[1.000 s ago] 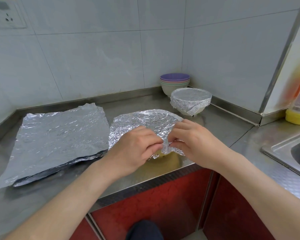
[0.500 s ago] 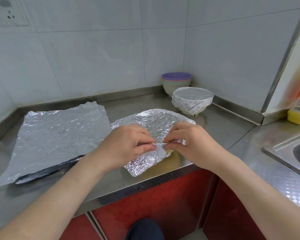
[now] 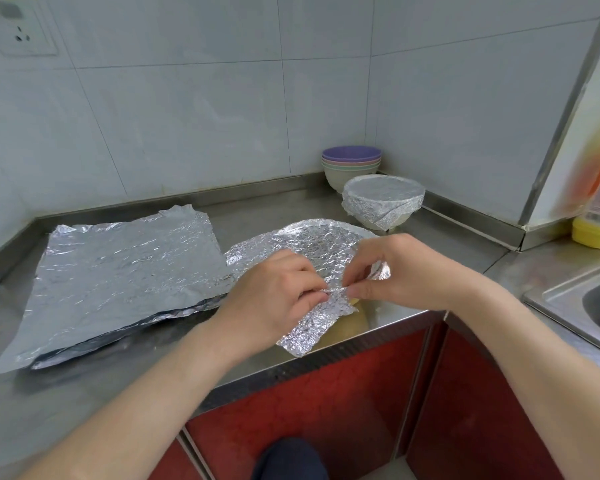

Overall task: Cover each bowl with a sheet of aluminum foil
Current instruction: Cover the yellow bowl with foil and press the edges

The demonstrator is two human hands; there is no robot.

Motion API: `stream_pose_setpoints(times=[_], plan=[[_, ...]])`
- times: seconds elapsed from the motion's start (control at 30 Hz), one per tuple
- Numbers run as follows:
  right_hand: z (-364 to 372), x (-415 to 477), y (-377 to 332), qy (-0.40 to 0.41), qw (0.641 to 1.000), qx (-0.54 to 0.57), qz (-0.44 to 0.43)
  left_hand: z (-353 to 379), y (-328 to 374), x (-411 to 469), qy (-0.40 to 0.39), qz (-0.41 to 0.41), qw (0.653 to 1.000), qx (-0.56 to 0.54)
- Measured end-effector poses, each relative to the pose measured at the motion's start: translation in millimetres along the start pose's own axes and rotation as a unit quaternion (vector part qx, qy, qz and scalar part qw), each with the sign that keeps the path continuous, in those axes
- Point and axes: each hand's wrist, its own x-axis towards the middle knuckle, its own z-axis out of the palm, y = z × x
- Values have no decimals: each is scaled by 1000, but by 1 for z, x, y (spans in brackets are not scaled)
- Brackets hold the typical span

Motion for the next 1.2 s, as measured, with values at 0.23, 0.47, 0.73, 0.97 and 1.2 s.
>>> stream_pose_setpoints(times=[0.23,0.47,0.73,0.97,1.2], plan=[[1,-4,-4,10,1000,-19,-2,5,26,9,-23,-56,998,17],[7,-7,-7,17,998,-52,-18,-22,-3,3,-38,-92,993,-64],[12,-3,-1,41,995,-78,-39,-18,-6,0,-48,-33,998,-24],[3,-5,14,61,990,-126,-26,-21,7,0,-62,-87,990,-92],[0,-8,8,134,988,-71,-18,-32,2,15,-6,-100,984,-150]])
